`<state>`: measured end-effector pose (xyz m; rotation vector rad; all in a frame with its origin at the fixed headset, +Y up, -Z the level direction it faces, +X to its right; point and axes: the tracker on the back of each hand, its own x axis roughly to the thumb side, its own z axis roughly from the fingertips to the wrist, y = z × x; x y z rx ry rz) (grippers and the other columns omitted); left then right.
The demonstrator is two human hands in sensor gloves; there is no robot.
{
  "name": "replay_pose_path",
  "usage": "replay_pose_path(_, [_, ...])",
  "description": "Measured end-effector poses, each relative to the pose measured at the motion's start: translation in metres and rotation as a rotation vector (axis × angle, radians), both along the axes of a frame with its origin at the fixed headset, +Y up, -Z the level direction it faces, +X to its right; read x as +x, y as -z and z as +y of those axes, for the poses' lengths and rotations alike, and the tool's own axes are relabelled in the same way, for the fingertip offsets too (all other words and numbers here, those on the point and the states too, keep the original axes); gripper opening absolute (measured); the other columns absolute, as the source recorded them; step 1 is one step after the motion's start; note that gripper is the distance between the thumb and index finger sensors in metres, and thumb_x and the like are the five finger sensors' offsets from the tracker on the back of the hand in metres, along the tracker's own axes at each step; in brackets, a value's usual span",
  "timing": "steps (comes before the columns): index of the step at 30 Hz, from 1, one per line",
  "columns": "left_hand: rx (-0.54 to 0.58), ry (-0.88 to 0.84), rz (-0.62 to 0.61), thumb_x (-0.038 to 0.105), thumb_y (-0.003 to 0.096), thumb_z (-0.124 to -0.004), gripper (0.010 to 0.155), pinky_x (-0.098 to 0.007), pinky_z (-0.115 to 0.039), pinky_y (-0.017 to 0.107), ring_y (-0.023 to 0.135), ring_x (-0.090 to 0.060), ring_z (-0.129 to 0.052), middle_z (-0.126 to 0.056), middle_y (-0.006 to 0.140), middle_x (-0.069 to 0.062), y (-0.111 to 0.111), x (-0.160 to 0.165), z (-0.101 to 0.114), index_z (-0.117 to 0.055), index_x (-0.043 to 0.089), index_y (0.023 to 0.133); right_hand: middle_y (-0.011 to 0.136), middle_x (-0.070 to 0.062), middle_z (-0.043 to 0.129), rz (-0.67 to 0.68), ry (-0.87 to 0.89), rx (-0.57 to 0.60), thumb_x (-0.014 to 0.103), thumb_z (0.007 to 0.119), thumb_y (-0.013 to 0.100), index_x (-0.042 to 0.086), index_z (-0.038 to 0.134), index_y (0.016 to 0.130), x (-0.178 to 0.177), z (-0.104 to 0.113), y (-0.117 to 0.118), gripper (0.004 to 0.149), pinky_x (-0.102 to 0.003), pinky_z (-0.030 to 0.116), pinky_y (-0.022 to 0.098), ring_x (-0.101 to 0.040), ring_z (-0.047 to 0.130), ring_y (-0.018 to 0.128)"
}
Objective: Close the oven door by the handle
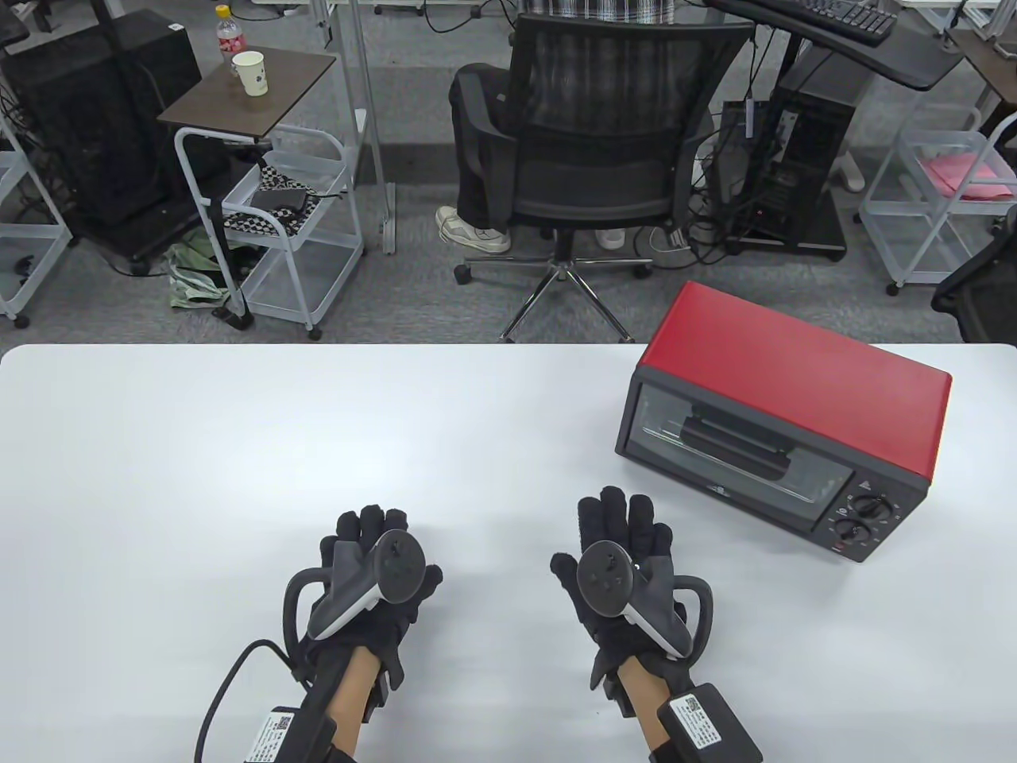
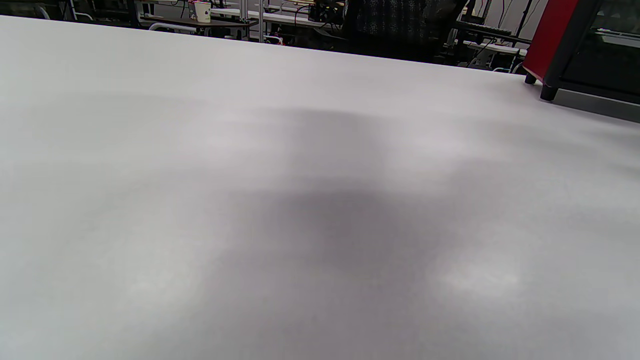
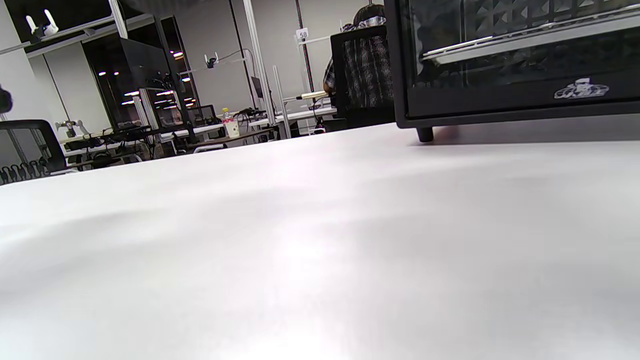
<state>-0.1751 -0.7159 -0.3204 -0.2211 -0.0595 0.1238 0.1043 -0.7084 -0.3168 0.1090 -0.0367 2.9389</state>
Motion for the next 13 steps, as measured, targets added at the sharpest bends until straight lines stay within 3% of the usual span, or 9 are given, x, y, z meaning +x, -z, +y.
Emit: replay_pose_path(13, [0.003, -0.01, 0.001, 0.06, 0.0562, -0.056, 0.082, -0.061, -0.023, 0.068, 0.106, -0.051, -0.022, -0.021, 0.118, -0.026, -0.0003, -0.0011, 0.0006, -0.021, 0.013, 0.114, 0.12, -0.012, 0.021, 0.01, 0.017, 0.003, 0.058, 0.053, 0.05, 0.022, 0.026, 0.107, -0.0024, -0.001, -0.0015, 0.073, -0.056, 0.028, 0.074, -0.038, 0.017, 0.103])
